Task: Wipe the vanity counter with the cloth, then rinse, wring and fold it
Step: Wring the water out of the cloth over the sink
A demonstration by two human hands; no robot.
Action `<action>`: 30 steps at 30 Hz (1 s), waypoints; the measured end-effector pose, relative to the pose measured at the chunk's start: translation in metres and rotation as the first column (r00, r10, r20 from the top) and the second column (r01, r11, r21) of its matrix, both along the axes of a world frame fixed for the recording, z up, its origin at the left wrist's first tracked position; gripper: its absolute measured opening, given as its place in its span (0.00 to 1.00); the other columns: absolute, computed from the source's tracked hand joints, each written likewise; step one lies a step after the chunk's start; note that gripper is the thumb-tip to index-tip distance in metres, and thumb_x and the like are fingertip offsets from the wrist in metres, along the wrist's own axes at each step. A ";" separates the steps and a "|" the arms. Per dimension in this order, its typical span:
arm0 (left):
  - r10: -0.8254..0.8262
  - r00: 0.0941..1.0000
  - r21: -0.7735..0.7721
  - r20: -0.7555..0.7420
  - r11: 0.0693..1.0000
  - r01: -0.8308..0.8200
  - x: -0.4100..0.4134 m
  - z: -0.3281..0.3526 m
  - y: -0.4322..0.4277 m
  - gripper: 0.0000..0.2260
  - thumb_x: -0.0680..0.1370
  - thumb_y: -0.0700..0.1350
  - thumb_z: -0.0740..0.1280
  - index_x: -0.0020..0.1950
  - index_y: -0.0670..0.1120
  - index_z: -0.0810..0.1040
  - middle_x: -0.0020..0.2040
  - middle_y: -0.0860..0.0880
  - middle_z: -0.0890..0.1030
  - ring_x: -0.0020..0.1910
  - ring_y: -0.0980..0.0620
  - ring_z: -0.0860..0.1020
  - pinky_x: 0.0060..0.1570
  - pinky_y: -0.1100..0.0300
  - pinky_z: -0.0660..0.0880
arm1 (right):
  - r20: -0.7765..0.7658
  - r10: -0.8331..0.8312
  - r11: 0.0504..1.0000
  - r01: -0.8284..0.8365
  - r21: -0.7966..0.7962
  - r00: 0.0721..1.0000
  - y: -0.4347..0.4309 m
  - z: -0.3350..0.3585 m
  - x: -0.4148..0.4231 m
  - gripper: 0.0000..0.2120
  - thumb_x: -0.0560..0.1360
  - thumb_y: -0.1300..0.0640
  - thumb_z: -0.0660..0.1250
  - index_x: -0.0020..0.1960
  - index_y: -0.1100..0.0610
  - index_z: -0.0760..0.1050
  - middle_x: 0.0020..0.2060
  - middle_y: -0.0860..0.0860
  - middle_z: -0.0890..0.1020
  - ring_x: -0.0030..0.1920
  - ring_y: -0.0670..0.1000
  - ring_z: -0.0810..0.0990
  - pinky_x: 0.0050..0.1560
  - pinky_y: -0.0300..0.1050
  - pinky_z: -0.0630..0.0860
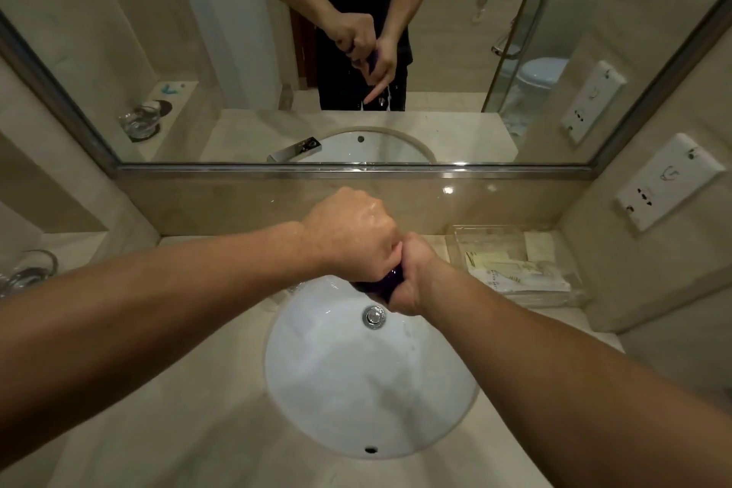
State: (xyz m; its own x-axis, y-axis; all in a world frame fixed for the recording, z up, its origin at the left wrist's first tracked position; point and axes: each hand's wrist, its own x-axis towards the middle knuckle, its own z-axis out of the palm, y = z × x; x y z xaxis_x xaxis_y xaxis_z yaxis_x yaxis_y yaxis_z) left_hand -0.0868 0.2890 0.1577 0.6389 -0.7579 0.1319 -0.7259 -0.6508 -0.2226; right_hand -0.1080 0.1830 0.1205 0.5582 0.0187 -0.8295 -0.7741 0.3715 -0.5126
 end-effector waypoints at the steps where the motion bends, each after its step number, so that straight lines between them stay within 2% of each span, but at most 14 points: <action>1: -0.006 1.000 0.023 -0.010 1.000 0.006 0.003 0.001 -0.001 0.23 0.76 0.53 0.49 0.40 0.46 0.81 0.38 0.48 0.82 0.33 0.46 0.74 0.31 0.59 0.62 | 0.003 0.000 1.000 0.000 0.001 1.000 0.000 -0.001 0.003 0.16 0.77 0.60 0.54 0.45 0.62 0.80 0.31 0.58 0.83 0.27 0.58 0.83 0.25 0.47 0.80; 5: 0.000 0.999 0.111 -0.041 0.994 0.004 0.008 0.004 -0.002 0.20 0.79 0.52 0.53 0.42 0.46 0.82 0.40 0.48 0.82 0.37 0.45 0.78 0.35 0.58 0.68 | -0.007 0.004 1.000 -0.004 0.014 1.000 0.002 -0.006 0.006 0.15 0.78 0.59 0.55 0.47 0.62 0.80 0.33 0.58 0.83 0.28 0.58 0.84 0.25 0.47 0.80; 9: -0.012 0.999 0.083 -0.036 0.996 0.015 0.010 -0.005 -0.001 0.25 0.75 0.54 0.47 0.41 0.46 0.82 0.39 0.48 0.82 0.37 0.44 0.78 0.34 0.57 0.67 | -0.020 0.006 1.000 -0.006 0.022 1.000 0.002 -0.011 0.007 0.16 0.77 0.61 0.54 0.50 0.64 0.80 0.33 0.59 0.83 0.28 0.59 0.84 0.25 0.47 0.79; 13: -0.013 1.000 -0.059 -0.019 0.998 0.012 0.011 -0.011 0.007 0.28 0.73 0.55 0.44 0.36 0.45 0.80 0.33 0.48 0.79 0.30 0.44 0.73 0.29 0.60 0.58 | -0.024 0.002 0.999 -0.001 0.043 1.000 0.002 -0.004 0.006 0.18 0.77 0.61 0.53 0.54 0.64 0.80 0.35 0.59 0.84 0.31 0.60 0.84 0.26 0.49 0.80; 15: 0.032 0.999 -0.193 0.013 0.981 -0.029 0.009 -0.018 0.012 0.24 0.73 0.55 0.49 0.29 0.44 0.77 0.27 0.48 0.75 0.25 0.43 0.71 0.28 0.62 0.56 | 0.010 -0.038 0.996 0.037 0.076 0.999 0.000 0.005 0.006 0.19 0.78 0.62 0.52 0.55 0.64 0.80 0.37 0.59 0.84 0.34 0.60 0.84 0.26 0.53 0.82; 16: 0.092 0.996 -0.287 0.020 0.955 -0.082 0.006 -0.020 0.015 0.22 0.72 0.55 0.53 0.26 0.45 0.75 0.24 0.50 0.72 0.24 0.44 0.71 0.28 0.63 0.56 | 0.049 -0.068 0.994 0.064 0.086 0.996 -0.001 0.011 0.007 0.18 0.78 0.62 0.52 0.54 0.64 0.80 0.38 0.59 0.83 0.36 0.60 0.83 0.30 0.55 0.83; 19: 0.268 0.957 -0.568 -0.115 0.772 -0.285 -0.004 -0.029 0.017 0.18 0.72 0.55 0.58 0.26 0.48 0.65 0.23 0.53 0.62 0.26 0.49 0.67 0.28 0.60 0.58 | 0.252 -0.125 0.991 0.132 -0.010 0.960 -0.003 0.022 0.011 0.10 0.80 0.60 0.58 0.46 0.55 0.78 0.41 0.55 0.81 0.43 0.58 0.82 0.53 0.60 0.82; 21: 0.300 0.903 -0.690 -0.309 0.583 -0.430 -0.014 -0.030 0.015 0.19 0.74 0.57 0.59 0.27 0.49 0.64 0.23 0.52 0.66 0.28 0.50 0.68 0.29 0.56 0.63 | 0.438 -0.091 0.977 0.164 -0.133 0.894 -0.007 0.029 0.011 0.10 0.80 0.59 0.61 0.47 0.49 0.79 0.41 0.51 0.81 0.44 0.54 0.81 0.56 0.58 0.81; 22: 0.258 0.860 -0.733 -0.440 0.449 -0.510 -0.020 -0.030 0.014 0.19 0.75 0.58 0.60 0.28 0.49 0.68 0.24 0.51 0.69 0.28 0.51 0.69 0.29 0.56 0.65 | 0.524 -0.056 0.970 0.171 -0.173 0.850 -0.010 0.033 0.010 0.11 0.80 0.60 0.61 0.50 0.48 0.80 0.39 0.50 0.81 0.42 0.53 0.81 0.53 0.57 0.82; 24: 0.038 0.730 -0.723 -0.683 0.113 -0.682 -0.032 -0.018 0.010 0.17 0.75 0.58 0.62 0.34 0.50 0.79 0.28 0.52 0.77 0.29 0.50 0.75 0.26 0.58 0.70 | 0.660 -0.002 0.968 0.167 -0.188 0.751 -0.017 0.048 0.008 0.13 0.80 0.62 0.63 0.56 0.49 0.81 0.35 0.53 0.80 0.36 0.52 0.81 0.46 0.55 0.82; 26: -0.250 0.531 -0.509 -0.810 -0.148 -0.848 -0.041 -0.009 0.008 0.16 0.76 0.61 0.63 0.43 0.50 0.81 0.38 0.48 0.83 0.34 0.48 0.80 0.26 0.59 0.72 | 0.757 0.041 0.977 0.133 -0.167 0.653 -0.028 0.065 0.008 0.13 0.79 0.64 0.63 0.57 0.50 0.80 0.32 0.55 0.79 0.31 0.52 0.79 0.42 0.55 0.80; 27: -0.405 0.399 -0.352 -0.823 -0.188 -0.917 -0.045 -0.007 0.010 0.18 0.76 0.63 0.63 0.47 0.49 0.81 0.42 0.47 0.84 0.36 0.48 0.81 0.27 0.59 0.72 | 0.799 0.063 0.984 0.096 -0.150 0.598 -0.035 0.072 0.009 0.13 0.78 0.64 0.64 0.58 0.52 0.80 0.31 0.56 0.78 0.30 0.53 0.78 0.41 0.55 0.79; 28: -0.563 0.251 -0.197 -0.787 -0.156 -0.968 -0.047 -0.006 0.011 0.20 0.76 0.64 0.62 0.51 0.49 0.81 0.46 0.46 0.83 0.38 0.48 0.81 0.27 0.59 0.73 | 0.835 0.106 0.987 0.043 -0.153 0.540 -0.042 0.079 0.010 0.12 0.77 0.63 0.65 0.58 0.54 0.80 0.30 0.56 0.78 0.30 0.53 0.77 0.40 0.54 0.78; 30: -0.776 -0.030 0.014 -0.630 0.027 -1.000 -0.052 0.000 0.009 0.23 0.76 0.63 0.63 0.57 0.47 0.83 0.48 0.43 0.84 0.38 0.44 0.83 0.28 0.57 0.78 | 0.867 0.280 0.959 -0.082 -0.270 0.413 -0.058 0.089 0.012 0.13 0.75 0.59 0.67 0.58 0.55 0.80 0.30 0.56 0.78 0.32 0.54 0.78 0.40 0.53 0.78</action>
